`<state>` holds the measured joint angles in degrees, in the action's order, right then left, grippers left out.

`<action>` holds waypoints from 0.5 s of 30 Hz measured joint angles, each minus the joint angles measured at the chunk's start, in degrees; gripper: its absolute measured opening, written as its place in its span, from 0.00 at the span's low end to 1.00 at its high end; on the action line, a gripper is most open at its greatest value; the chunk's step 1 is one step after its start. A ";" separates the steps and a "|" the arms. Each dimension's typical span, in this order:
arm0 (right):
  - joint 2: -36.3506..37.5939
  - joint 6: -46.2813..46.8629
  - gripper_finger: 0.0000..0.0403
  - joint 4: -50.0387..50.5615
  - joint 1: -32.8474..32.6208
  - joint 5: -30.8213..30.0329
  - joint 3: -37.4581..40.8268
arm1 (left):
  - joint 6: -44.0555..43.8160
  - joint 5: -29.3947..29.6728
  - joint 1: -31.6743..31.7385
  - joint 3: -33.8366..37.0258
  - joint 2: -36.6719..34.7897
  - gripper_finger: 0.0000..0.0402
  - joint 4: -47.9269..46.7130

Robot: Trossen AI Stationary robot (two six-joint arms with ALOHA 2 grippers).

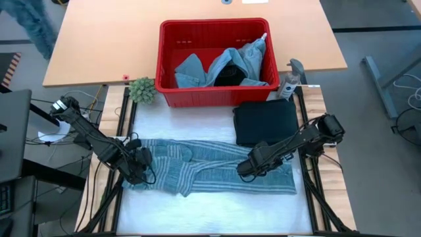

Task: Fold Laundry from Bin
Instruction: Fold the blue polo shirt

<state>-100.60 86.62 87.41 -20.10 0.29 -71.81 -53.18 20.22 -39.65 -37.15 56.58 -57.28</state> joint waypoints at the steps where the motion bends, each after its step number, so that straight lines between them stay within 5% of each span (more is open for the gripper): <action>1: 0.00 -0.17 0.20 -0.02 0.00 -0.17 0.00 | -1.14 0.05 0.19 0.00 0.00 0.26 -0.44; 7: 0.00 -0.32 0.37 -0.01 -0.12 -0.26 0.00 | -8.95 -2.17 1.07 -2.00 -0.65 0.38 -2.79; 12: 0.00 -0.64 0.48 0.45 -0.15 -0.34 0.00 | -13.72 -1.62 1.04 -7.23 -3.15 0.41 -3.31; 15: 0.00 -3.13 0.52 0.40 -0.15 -0.36 0.00 | -23.64 -1.00 0.46 -8.07 -4.47 0.40 -3.62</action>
<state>-100.60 83.49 87.81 -20.25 -0.08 -71.81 -76.82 19.23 -39.19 -45.21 52.10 -60.90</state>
